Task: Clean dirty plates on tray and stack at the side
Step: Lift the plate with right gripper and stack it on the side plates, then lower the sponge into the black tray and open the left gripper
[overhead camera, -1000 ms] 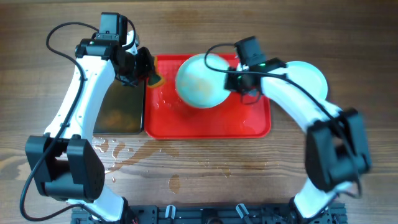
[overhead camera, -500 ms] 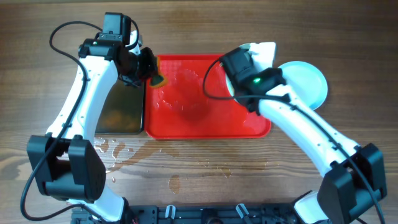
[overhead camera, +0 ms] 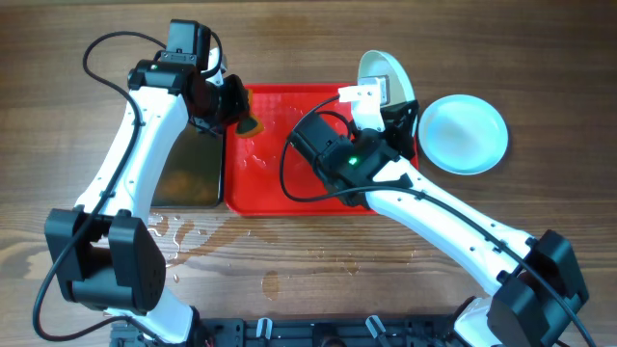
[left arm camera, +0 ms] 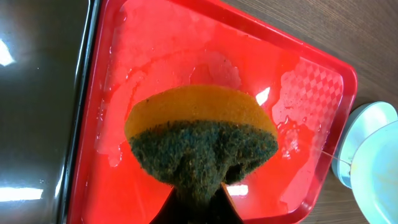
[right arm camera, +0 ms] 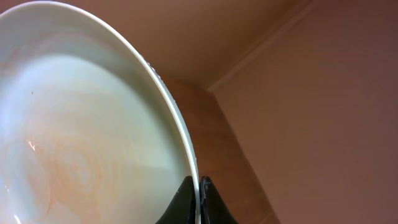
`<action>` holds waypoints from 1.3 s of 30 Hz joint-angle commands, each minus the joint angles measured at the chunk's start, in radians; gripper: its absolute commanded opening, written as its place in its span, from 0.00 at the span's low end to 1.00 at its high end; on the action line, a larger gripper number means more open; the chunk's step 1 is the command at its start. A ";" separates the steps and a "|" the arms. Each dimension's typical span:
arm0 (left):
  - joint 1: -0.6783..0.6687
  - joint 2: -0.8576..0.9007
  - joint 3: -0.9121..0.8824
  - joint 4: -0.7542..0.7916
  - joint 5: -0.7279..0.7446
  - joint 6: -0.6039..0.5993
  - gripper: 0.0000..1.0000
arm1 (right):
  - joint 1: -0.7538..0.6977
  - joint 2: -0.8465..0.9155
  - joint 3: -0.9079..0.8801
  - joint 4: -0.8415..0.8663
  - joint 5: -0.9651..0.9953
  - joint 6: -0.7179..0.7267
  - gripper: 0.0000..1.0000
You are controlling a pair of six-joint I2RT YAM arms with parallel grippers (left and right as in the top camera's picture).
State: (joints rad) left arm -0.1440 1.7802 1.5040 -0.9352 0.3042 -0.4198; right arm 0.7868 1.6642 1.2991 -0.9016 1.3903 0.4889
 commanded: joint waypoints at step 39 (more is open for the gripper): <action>-0.002 -0.030 0.002 0.006 -0.044 0.024 0.04 | -1.042 -0.034 -0.204 0.259 -1.499 -0.148 0.75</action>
State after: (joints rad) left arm -0.1440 1.7802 1.5040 -0.9348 0.2813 -0.4194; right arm -0.2523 1.6562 1.0950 -0.6579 0.0662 0.4118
